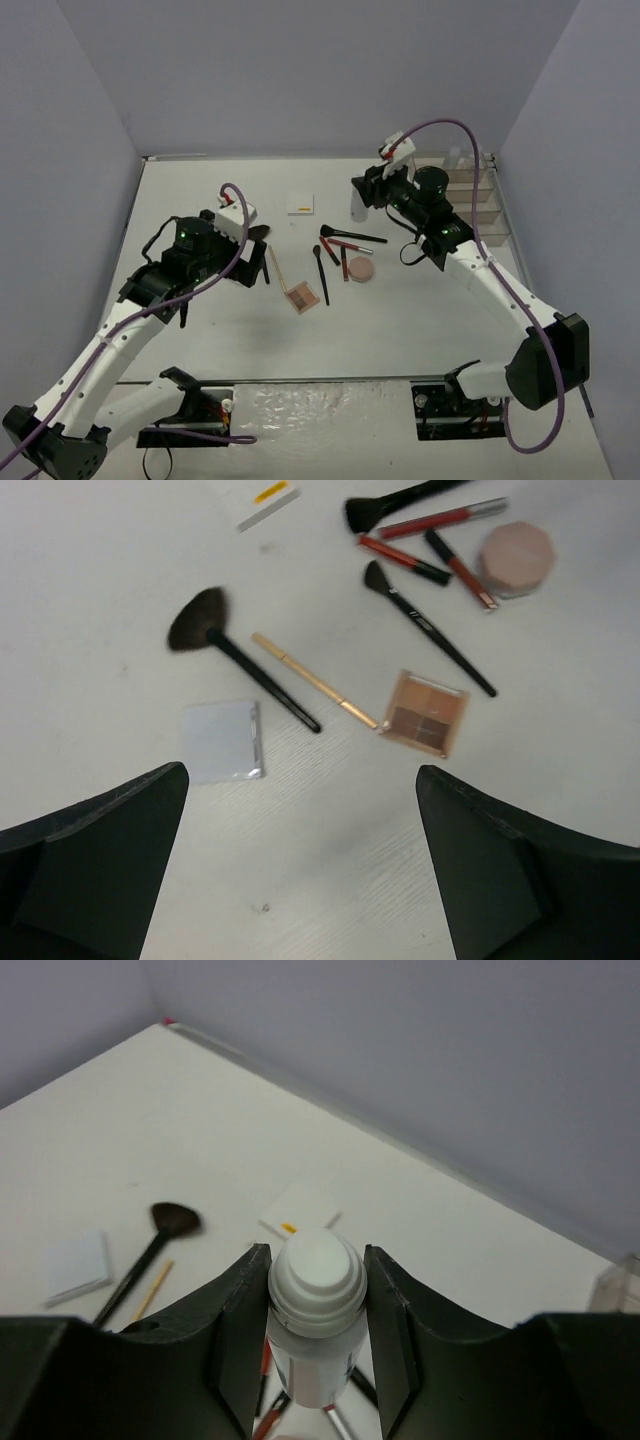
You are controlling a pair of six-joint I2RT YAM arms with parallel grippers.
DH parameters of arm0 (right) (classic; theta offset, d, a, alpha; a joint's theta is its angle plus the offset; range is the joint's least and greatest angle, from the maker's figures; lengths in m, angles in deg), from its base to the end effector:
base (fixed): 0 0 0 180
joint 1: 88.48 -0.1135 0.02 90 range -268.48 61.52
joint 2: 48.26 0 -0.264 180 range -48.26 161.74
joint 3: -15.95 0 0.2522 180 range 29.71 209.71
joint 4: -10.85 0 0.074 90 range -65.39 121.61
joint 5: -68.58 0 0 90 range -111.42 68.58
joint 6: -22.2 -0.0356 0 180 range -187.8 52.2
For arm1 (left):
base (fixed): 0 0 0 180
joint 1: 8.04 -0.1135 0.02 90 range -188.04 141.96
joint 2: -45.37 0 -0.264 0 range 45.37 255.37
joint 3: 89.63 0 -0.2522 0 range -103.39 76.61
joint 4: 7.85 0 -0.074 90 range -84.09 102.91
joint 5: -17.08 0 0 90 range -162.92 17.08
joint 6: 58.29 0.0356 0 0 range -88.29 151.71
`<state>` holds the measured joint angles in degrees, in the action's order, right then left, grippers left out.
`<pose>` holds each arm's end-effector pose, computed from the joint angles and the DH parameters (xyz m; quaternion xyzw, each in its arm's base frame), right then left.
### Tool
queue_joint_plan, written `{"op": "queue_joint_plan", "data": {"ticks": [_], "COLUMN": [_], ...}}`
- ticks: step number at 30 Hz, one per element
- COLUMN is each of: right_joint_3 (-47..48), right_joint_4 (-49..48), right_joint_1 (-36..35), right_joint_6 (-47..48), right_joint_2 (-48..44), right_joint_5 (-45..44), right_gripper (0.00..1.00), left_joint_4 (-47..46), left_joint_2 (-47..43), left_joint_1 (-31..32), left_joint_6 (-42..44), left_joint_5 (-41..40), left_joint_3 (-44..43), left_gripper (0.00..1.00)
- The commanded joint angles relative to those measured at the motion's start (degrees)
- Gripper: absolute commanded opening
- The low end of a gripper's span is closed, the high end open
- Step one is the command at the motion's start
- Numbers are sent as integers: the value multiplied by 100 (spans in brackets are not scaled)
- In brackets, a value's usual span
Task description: Organize the makeup
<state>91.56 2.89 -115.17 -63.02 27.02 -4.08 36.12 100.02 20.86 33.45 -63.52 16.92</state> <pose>0.2740 0.1496 0.3859 -0.2851 0.5915 0.2389 0.7154 0.1765 -0.1040 0.3637 0.2647 0.7998 -0.1927 0.5031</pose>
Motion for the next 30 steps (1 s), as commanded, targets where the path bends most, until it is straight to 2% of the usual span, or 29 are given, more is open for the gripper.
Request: {"op": "queue_joint_plan", "data": {"ticks": [1, 5, 9, 17, 30], "right_joint_3": [99, 161, 683, 2074, 3790], "right_joint_4": [-1997, -2814, -3427, -3672, -3354], "right_joint_1": [1037, 1650, 2163, 2808, 2998], "right_joint_6": [-31, 124, 16, 75, 15], "right_joint_2": [405, 1139, 1904, 3474, 4677], "right_joint_5": [-575, -883, -1047, -1144, -930], "right_gripper": [0, 0, 0, 0, 0], "left_joint_4": [-155, -208, -305, -323, -371], "left_joint_2": [-433, -916, -1331, -1563, -1441], "left_joint_1": [-648, -1474, -1858, -1976, -2090], "left_joint_6": [-915, -1215, -1326, -1238, -1225], "left_joint_5": [-1395, -1654, -2132, -2338, -2219], "left_joint_3": [303, 743, 906, 1029, 1021], "left_gripper": [97, 97, 97, 97, 97]}}
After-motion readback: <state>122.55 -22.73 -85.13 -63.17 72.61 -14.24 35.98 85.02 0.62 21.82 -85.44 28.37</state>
